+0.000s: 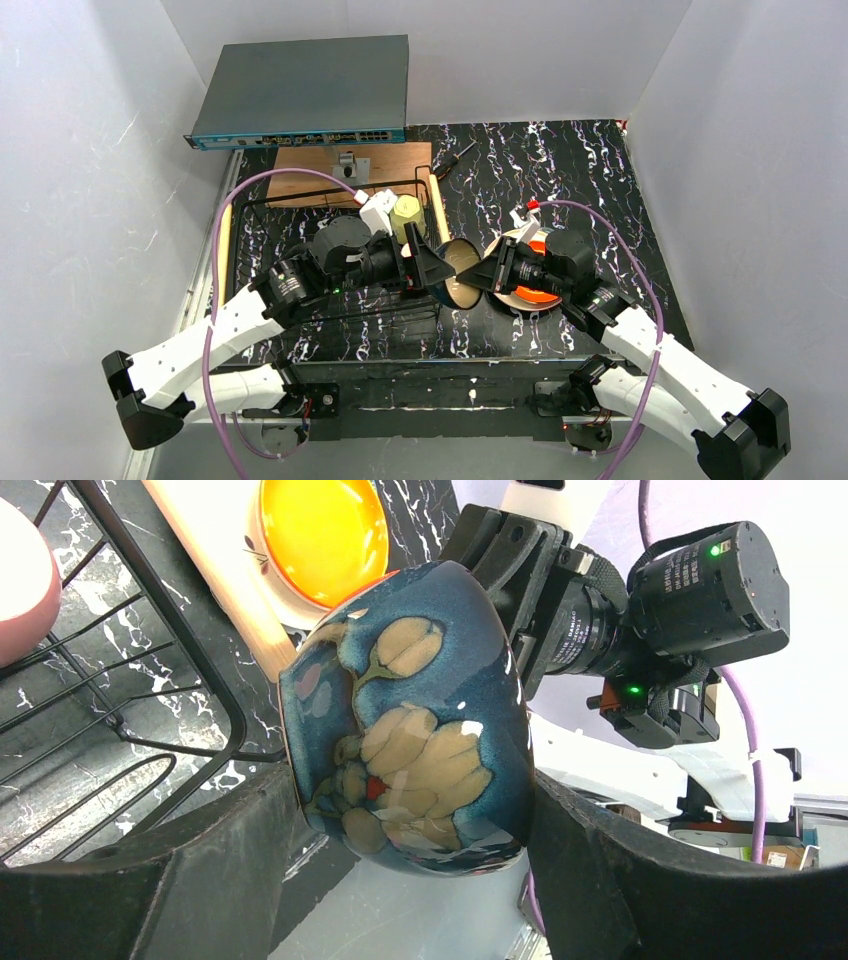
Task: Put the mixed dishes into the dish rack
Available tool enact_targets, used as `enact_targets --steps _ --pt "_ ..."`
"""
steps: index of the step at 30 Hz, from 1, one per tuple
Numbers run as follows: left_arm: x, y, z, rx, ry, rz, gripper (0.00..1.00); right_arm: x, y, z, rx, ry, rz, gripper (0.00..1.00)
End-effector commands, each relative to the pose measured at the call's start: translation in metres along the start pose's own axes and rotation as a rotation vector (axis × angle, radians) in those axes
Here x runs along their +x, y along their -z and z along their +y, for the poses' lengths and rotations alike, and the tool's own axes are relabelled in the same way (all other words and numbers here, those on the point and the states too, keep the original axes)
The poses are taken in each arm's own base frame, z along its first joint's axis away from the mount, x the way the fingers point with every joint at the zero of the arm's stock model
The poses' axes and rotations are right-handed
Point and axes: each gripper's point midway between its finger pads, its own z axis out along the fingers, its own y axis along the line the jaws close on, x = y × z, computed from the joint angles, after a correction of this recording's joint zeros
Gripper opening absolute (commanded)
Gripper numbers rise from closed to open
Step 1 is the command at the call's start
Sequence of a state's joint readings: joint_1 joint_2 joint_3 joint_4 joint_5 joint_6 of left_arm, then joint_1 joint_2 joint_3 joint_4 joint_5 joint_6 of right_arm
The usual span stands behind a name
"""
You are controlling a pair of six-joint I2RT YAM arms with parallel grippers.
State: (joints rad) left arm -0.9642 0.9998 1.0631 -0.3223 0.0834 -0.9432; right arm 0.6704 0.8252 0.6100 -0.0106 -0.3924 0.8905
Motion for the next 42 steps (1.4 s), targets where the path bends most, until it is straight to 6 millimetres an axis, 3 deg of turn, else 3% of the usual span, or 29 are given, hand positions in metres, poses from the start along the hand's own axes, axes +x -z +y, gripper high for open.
enact_targets --steps 1,3,8,16,22,29,36,42 --pt "-0.019 0.017 -0.037 0.144 -0.033 -0.077 0.05 -0.017 0.003 0.036 -0.106 0.048 -0.038 0.24" --pt "-0.018 0.018 -0.036 0.142 -0.032 -0.079 0.00 -0.016 0.003 0.036 -0.106 0.047 -0.037 0.35" --pt "-0.019 0.021 -0.031 0.119 -0.026 -0.090 0.00 -0.016 0.003 0.035 -0.104 0.047 -0.040 0.57" --pt "-0.023 0.029 -0.026 0.088 -0.023 -0.116 0.00 -0.016 0.003 0.034 -0.101 0.048 -0.041 0.80" --pt "-0.028 0.033 -0.010 0.003 -0.012 -0.146 0.00 -0.015 0.004 0.036 -0.106 0.050 -0.043 0.96" --pt "-0.036 0.047 0.006 -0.097 -0.043 -0.186 0.00 -0.016 0.007 0.032 -0.084 0.052 -0.056 0.98" --pt "-0.066 0.083 0.010 -0.202 -0.165 -0.290 0.00 -0.017 0.007 0.027 -0.055 0.052 -0.066 0.98" --pt "-0.084 0.112 0.028 -0.368 -0.283 -0.329 0.00 -0.017 0.007 0.026 -0.047 0.048 -0.065 0.98"
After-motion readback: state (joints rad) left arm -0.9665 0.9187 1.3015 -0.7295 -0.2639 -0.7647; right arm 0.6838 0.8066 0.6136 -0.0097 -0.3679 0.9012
